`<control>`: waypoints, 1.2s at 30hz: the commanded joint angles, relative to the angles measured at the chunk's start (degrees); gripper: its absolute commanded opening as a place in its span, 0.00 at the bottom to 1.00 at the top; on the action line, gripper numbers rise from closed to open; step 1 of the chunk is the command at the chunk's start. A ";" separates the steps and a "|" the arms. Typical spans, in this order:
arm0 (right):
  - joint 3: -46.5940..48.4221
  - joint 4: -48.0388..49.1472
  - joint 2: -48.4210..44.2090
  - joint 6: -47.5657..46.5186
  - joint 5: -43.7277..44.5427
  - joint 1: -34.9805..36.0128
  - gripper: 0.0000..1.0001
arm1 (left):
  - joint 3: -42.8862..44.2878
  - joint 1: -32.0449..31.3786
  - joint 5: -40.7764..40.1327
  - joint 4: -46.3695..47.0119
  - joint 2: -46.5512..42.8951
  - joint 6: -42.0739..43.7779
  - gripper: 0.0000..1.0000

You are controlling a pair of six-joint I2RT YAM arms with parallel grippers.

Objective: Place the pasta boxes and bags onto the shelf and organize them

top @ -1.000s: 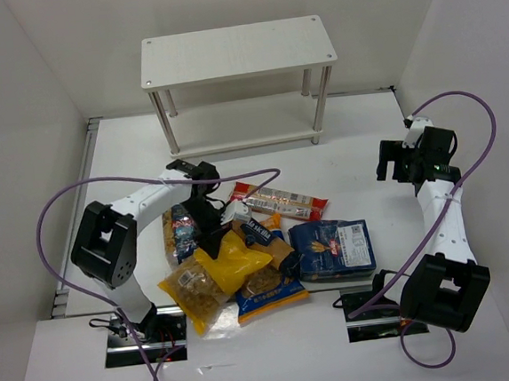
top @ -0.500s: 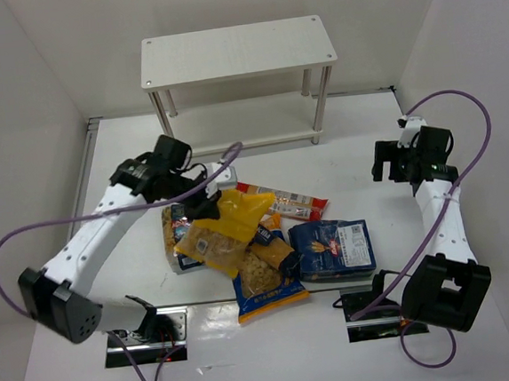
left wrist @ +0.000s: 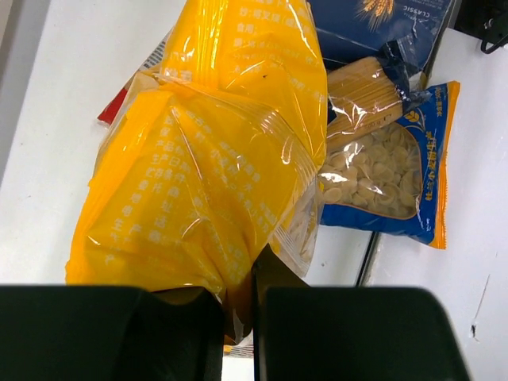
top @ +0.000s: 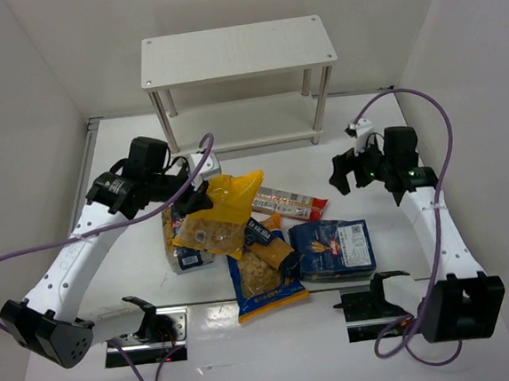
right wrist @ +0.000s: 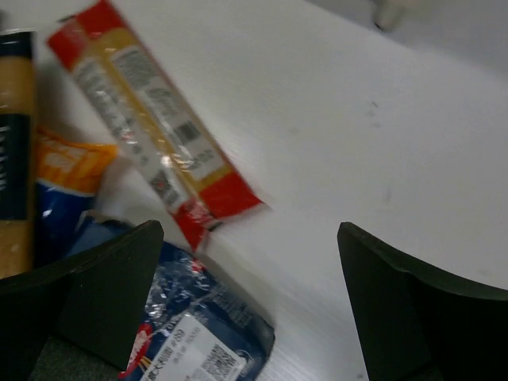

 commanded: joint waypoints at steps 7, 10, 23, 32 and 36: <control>7.47 4.57 5.13 -5.06 -27.50 9.61 0.99 | 8.83 3.42 8.16 7.53 -0.62 -4.43 0.00; 11.60 3.87 9.62 -6.03 -28.83 13.83 0.99 | 10.94 4.65 9.39 8.06 0.70 -5.58 0.00; 21.62 5.28 18.42 -8.31 -45.34 19.37 0.99 | 17.01 10.36 19.32 8.58 3.25 -9.37 0.00; 26.72 6.33 25.10 -6.55 -47.54 24.38 0.99 | 19.39 11.51 22.40 11.57 4.92 -13.75 0.00; 30.94 6.33 28.88 -5.32 -49.56 25.52 0.99 | 20.53 11.51 22.93 11.57 5.45 -14.81 0.00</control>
